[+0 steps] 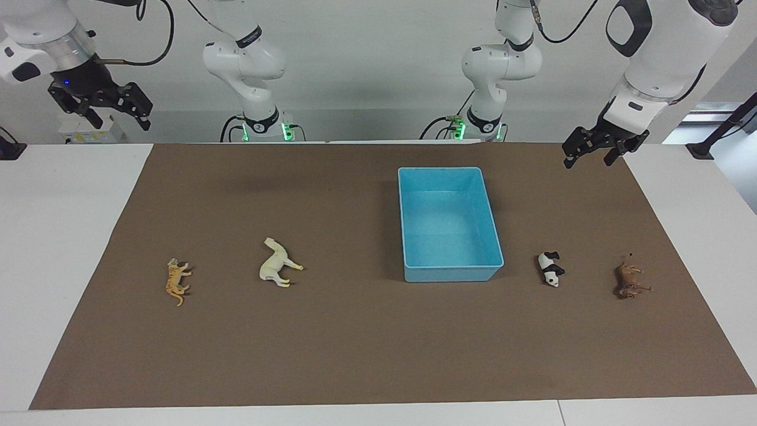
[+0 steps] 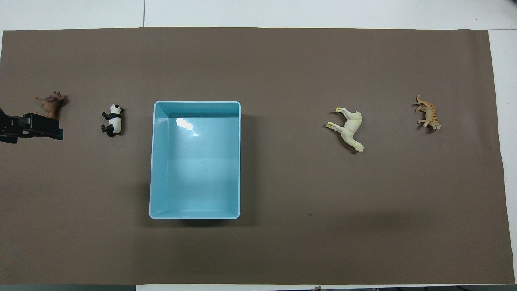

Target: Put all toys into storage box

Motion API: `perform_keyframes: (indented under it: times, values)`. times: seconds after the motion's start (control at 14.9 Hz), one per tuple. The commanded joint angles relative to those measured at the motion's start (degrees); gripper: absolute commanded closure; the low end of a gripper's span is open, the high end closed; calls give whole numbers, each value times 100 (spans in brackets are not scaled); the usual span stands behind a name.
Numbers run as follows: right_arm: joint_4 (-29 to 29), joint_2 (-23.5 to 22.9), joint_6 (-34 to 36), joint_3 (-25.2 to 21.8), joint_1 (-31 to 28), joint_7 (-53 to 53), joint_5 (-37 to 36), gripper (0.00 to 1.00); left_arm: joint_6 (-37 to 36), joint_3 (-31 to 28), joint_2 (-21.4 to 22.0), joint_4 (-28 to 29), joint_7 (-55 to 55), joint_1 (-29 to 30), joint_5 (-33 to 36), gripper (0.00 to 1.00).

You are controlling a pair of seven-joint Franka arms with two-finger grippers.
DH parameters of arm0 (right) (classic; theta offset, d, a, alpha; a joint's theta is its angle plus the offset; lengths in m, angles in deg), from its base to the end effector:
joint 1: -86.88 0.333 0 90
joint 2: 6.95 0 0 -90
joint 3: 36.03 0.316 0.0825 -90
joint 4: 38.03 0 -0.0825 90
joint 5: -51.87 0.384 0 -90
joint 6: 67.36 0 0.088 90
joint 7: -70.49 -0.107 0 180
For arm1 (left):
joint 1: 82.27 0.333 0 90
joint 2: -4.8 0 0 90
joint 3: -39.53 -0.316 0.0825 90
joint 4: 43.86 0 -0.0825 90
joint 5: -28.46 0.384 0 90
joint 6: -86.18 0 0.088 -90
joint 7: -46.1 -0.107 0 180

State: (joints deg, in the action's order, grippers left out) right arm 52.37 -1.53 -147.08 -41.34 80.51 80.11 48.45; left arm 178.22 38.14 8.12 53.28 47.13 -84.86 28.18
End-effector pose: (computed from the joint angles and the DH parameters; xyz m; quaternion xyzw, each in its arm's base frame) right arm 0.4931 -0.1120 0.6565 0.9984 -0.0215 -0.0499 0.0163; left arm 0.5372 -0.0114 0.6003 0.9999 -0.0014 -0.0156 0.0028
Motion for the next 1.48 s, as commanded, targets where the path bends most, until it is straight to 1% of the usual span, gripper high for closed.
perform_keyframes:
  times: [0.0,0.27,0.4,0.47,0.67,0.87,0.94,1.01,1.08,1.14,1.21,1.35,1.41]
  values:
    - [92,108,62,56,-110,84,-53,0,-11,-19,125,121,-33,4,-69,0]
    - [110,108,62,-5,-119,67,-45,0,-11,-19,125,121,-33,4,-69,0]
    - [162,108,-261,-14,-154,67,-45,0,-11,-19,125,121,-33,4,-69,0]
    - [319,143,-490,-14,-163,84,-45,0,-11,-19,125,121,-33,4,-69,0]
    - [1214,468,-1087,-5,-155,67,-54,0,-11,-19,134,121,-33,4,-69,0]
    - [1611,329,-1624,-5,-172,32,-45,0,-142,-28,134,138,2,4,-69,0]
    - [1830,293,-1930,-5,-163,-64,-45,0,-38,-28,143,173,11,4,-60,0]
    - [2007,214,-2264,-5,-163,-213,-36,0,258,-37,186,339,-68,30,-60,0]
    - [2104,57,-2563,-5,-163,-258,-27,0,818,-37,265,714,-86,65,-60,0]
    - [2122,-223,-2871,3,-172,-259,-27,0,1346,-28,248,1084,-77,66,-60,0]
    - [2105,-469,-3083,-5,-190,-250,42,0,1760,-28,161,1348,-86,66,-60,0]
    - [2079,-918,-3487,-5,-373,-41,445,0,2341,-37,-251,1596,-182,74,-60,0]
    - [2079,-1085,-3698,-5,-426,152,526,0,2623,-37,-366,1728,-200,92,-60,0]
